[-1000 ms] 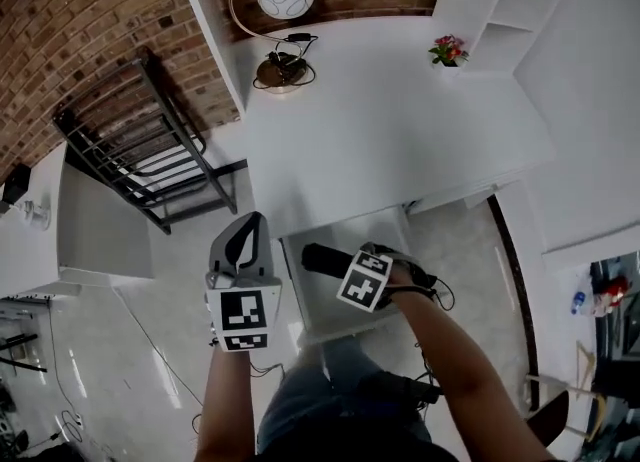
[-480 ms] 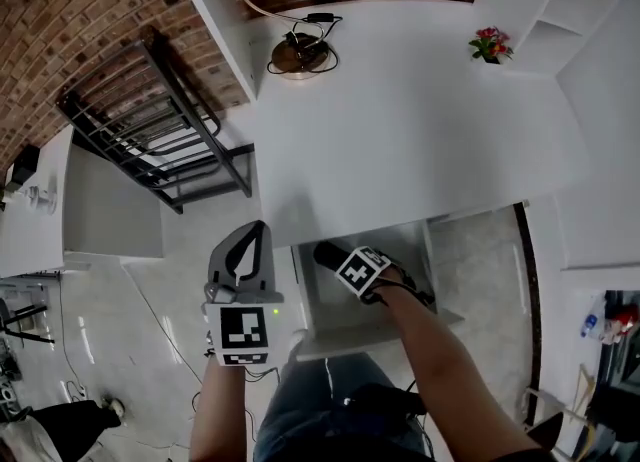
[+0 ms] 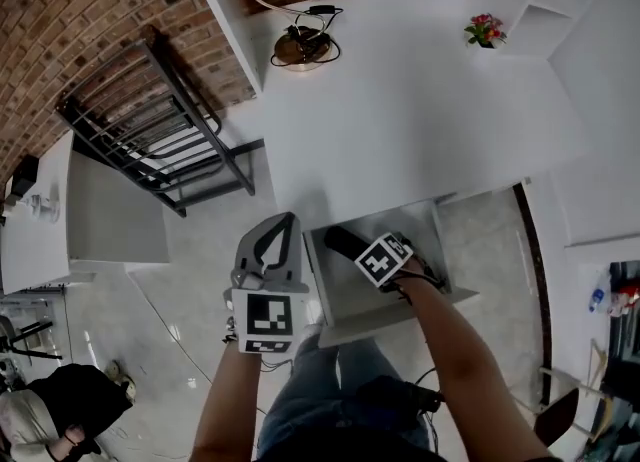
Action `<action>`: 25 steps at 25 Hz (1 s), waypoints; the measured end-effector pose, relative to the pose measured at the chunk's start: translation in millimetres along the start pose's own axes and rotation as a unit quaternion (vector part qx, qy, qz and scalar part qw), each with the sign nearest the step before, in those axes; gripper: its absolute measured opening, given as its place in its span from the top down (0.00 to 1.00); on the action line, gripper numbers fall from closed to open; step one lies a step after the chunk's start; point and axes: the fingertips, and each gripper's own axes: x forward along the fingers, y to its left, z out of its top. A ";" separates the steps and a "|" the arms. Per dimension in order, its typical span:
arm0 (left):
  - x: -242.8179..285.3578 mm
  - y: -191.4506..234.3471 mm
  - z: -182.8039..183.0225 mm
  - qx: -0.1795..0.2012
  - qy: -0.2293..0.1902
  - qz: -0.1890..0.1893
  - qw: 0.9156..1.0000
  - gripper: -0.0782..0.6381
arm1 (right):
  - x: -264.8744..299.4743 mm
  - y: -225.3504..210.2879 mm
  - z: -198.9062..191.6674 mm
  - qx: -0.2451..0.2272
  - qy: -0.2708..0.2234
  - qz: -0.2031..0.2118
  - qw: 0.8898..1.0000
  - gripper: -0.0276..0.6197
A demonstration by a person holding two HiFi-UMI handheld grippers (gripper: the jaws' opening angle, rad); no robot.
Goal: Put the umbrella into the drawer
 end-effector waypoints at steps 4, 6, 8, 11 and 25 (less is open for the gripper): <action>-17.9 -1.5 8.7 0.000 -0.027 -0.026 0.999 0.89 | -61.7 14.1 -13.2 0.064 0.004 -0.014 0.998 0.53; -28.8 -1.6 13.9 0.000 -0.042 -0.036 0.998 0.89 | -96.6 34.6 -14.3 0.110 -0.012 0.001 0.994 0.56; -41.1 -1.6 20.2 0.002 -0.058 -0.047 0.997 0.89 | -131.5 47.8 2.6 0.133 -0.082 -0.005 0.988 0.62; -61.0 -1.8 28.0 0.010 -0.081 -0.064 0.995 0.89 | -188.0 44.2 8.8 0.146 -0.152 -0.088 0.974 0.68; -121.4 20.5 91.8 0.010 -0.195 -0.070 0.978 0.89 | -427.1 102.0 7.1 0.183 -0.422 -0.291 0.839 0.96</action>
